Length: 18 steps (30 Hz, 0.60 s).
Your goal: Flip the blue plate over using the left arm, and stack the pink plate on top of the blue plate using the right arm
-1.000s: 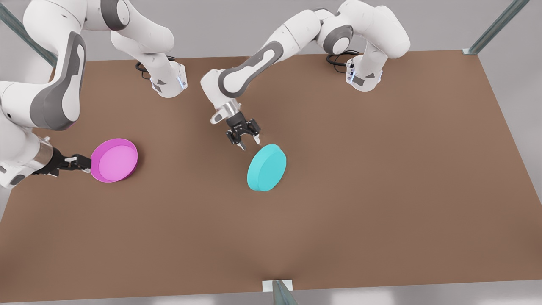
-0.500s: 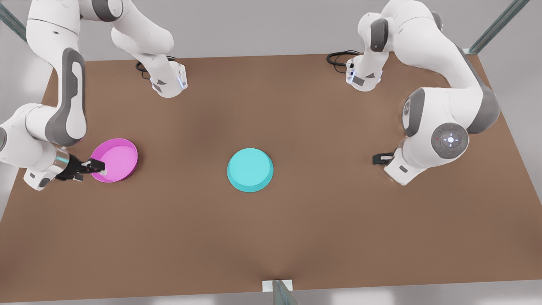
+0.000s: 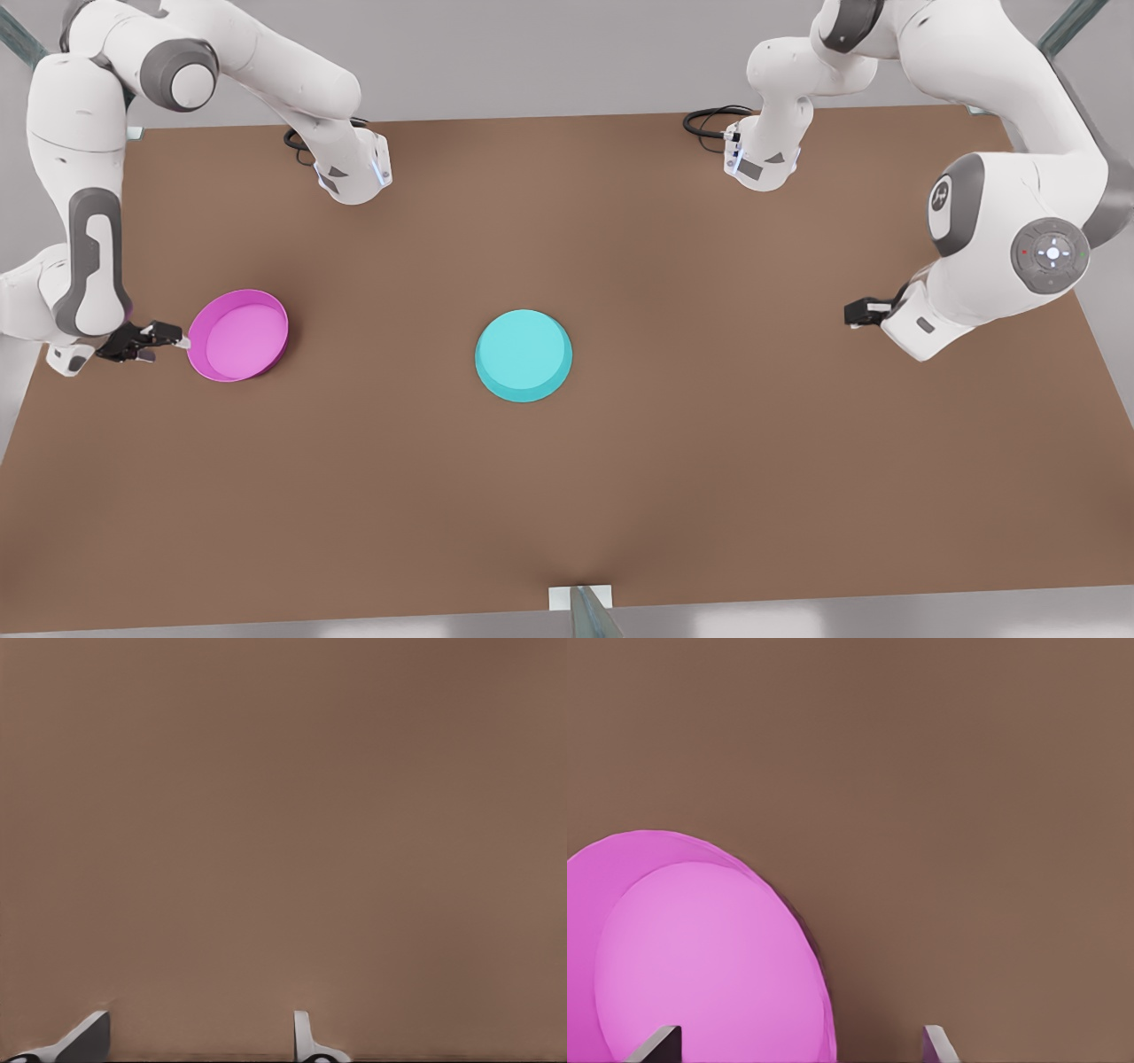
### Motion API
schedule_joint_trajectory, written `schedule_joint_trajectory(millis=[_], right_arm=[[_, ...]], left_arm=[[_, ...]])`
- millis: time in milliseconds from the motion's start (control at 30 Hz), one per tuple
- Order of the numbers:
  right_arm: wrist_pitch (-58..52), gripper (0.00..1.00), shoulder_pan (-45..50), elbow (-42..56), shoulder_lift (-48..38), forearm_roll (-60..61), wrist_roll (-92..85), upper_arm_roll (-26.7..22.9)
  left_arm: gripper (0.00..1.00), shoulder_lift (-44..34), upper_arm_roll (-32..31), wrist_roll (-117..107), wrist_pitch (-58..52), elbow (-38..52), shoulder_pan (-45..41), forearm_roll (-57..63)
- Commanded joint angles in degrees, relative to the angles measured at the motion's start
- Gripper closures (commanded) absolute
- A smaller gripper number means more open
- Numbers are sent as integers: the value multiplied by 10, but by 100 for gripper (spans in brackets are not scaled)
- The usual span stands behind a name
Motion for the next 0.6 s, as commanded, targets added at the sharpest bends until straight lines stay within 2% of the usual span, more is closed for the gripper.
schedule_joint_trajectory(millis=[0, 200, 267, 333, 467, 500, 567], right_arm=[[0, 0, 3, 1, 5, 8, -8, -4], [0, 4, 10, -4, 28, 27, -34, -6], [1, 13, 20, -3, 44, 66, -72, -15], [1, 31, 20, -3, 44, 66, -79, -17], [10, 38, 20, -4, 44, 67, -78, -17], [9, 45, 20, -4, 44, 66, -78, -17], [9, 48, 20, -4, 49, 67, -78, -17]], left_arm=[[0, 0, 0, -1, -1, 0, 0, 7], [0, 4, 1, -2, -3, -1, -1, 16], [0, 7, 1, -2, -3, -1, 0, 16], [0, 7, 1, -2, -3, -1, -1, 16], [0, 8, 0, -1, -3, -2, -1, 19], [0, 8, 0, -1, -4, -2, -1, 19], [0, 10, 0, -1, -3, -1, -1, 19]])
